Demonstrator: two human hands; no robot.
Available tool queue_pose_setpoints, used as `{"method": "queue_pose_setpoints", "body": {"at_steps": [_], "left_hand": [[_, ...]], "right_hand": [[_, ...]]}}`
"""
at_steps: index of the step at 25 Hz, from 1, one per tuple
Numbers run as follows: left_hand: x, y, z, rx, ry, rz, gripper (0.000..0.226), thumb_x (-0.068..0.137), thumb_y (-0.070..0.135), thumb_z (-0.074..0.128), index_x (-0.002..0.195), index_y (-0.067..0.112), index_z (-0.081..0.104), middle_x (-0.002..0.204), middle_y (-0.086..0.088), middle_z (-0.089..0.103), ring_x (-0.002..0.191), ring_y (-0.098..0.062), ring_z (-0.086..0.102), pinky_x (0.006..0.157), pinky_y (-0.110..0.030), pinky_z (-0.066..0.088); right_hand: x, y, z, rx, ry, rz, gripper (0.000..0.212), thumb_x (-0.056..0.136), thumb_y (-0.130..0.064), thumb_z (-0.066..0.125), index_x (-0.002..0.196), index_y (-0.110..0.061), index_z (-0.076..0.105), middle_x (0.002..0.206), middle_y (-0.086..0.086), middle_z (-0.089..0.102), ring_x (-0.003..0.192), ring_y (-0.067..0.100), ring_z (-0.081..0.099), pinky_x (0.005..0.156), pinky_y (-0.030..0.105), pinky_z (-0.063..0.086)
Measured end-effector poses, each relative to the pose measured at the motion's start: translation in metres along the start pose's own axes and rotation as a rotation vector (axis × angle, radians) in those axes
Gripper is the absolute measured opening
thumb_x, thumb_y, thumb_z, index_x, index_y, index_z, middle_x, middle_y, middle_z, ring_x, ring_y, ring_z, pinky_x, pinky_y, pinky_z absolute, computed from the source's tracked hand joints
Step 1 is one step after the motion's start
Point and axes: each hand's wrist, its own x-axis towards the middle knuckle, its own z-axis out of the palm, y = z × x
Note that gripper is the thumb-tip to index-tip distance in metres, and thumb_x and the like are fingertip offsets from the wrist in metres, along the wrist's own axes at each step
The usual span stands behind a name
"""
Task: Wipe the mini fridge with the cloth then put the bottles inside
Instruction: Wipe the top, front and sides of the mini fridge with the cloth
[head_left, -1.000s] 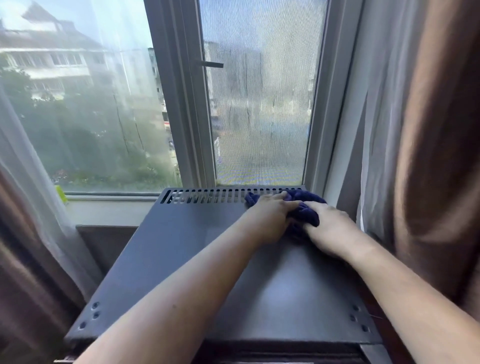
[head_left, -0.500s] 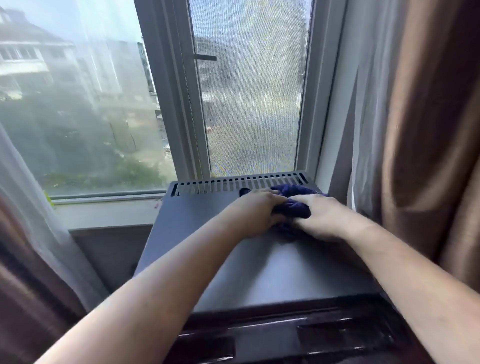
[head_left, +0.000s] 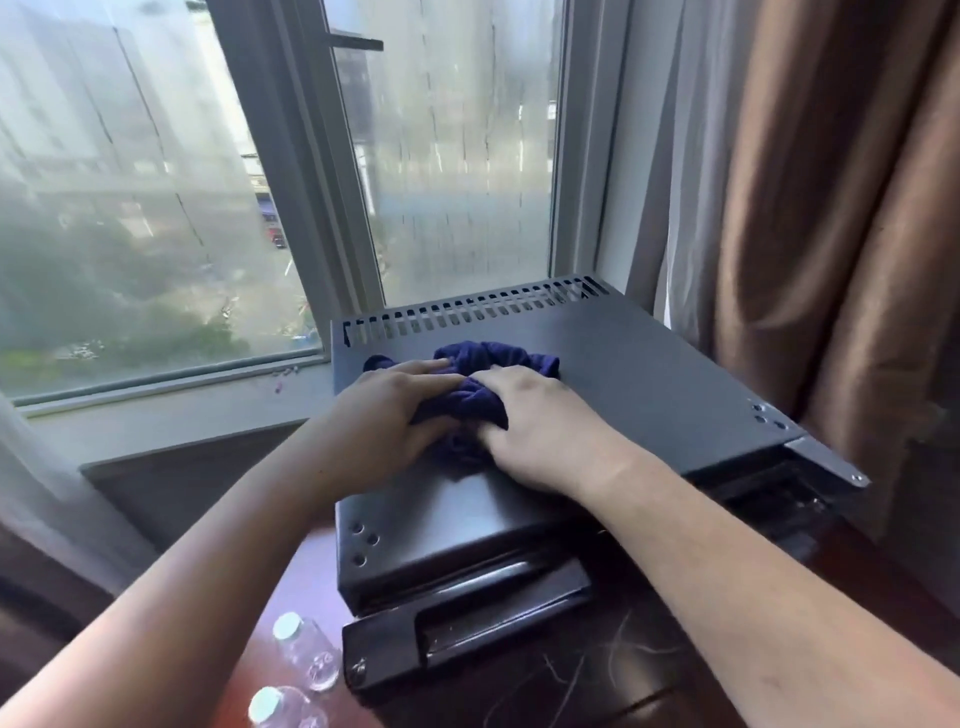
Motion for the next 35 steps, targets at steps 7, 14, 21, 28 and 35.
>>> {"method": "queue_pose_setpoints", "body": {"at_steps": [7,14,21,28,35], "left_hand": [[-0.035,0.053,0.008,-0.011,0.001,0.174,0.048,0.096,0.051,0.056,0.144,0.047,0.051,0.157,0.011,0.047,0.141,-0.017,0.048,0.113,-0.033,0.042],[0.057,0.091,0.036,0.081,-0.06,0.329,0.039,0.097,0.046,0.05,0.134,0.036,0.06,0.133,0.003,0.065,0.122,-0.024,0.061,0.098,-0.039,0.048],[0.175,0.076,0.057,-0.031,-0.063,0.193,0.044,0.093,0.031,0.06,0.137,0.035,0.062,0.141,0.007,0.063,0.132,-0.02,0.056,0.105,-0.032,0.044],[0.27,0.041,0.066,-0.052,-0.008,-0.083,0.051,0.082,0.032,0.047,0.127,0.032,0.069,0.128,-0.001,0.07,0.117,-0.031,0.064,0.099,-0.039,0.049],[0.282,0.035,0.075,0.011,0.081,-0.221,0.04,0.094,0.017,0.054,0.128,0.03,0.069,0.126,-0.006,0.072,0.12,-0.031,0.063,0.101,-0.038,0.049]], "right_hand": [[-0.082,0.018,-0.009,-0.048,0.048,0.006,0.061,0.096,-0.04,0.06,0.153,-0.033,0.04,0.164,-0.01,0.034,0.153,0.003,0.024,0.125,0.023,0.018],[-0.057,0.096,-0.056,-0.109,-0.033,0.123,0.062,0.097,-0.039,0.059,0.154,-0.041,0.034,0.171,-0.006,0.012,0.158,0.011,0.008,0.128,0.03,0.009],[0.05,0.162,-0.086,-0.11,-0.124,0.113,0.059,0.102,-0.035,0.052,0.157,-0.028,0.031,0.169,0.006,0.021,0.157,0.018,0.013,0.124,0.028,0.008],[0.178,0.198,-0.086,-0.141,-0.162,0.074,0.056,0.099,-0.039,0.05,0.151,-0.022,0.038,0.154,0.01,0.041,0.147,0.032,0.034,0.12,0.044,0.031],[0.202,0.205,-0.08,-0.157,-0.15,0.025,0.059,0.1,-0.038,0.049,0.155,-0.019,0.034,0.157,0.015,0.039,0.143,0.035,0.041,0.118,0.042,0.035]]}}
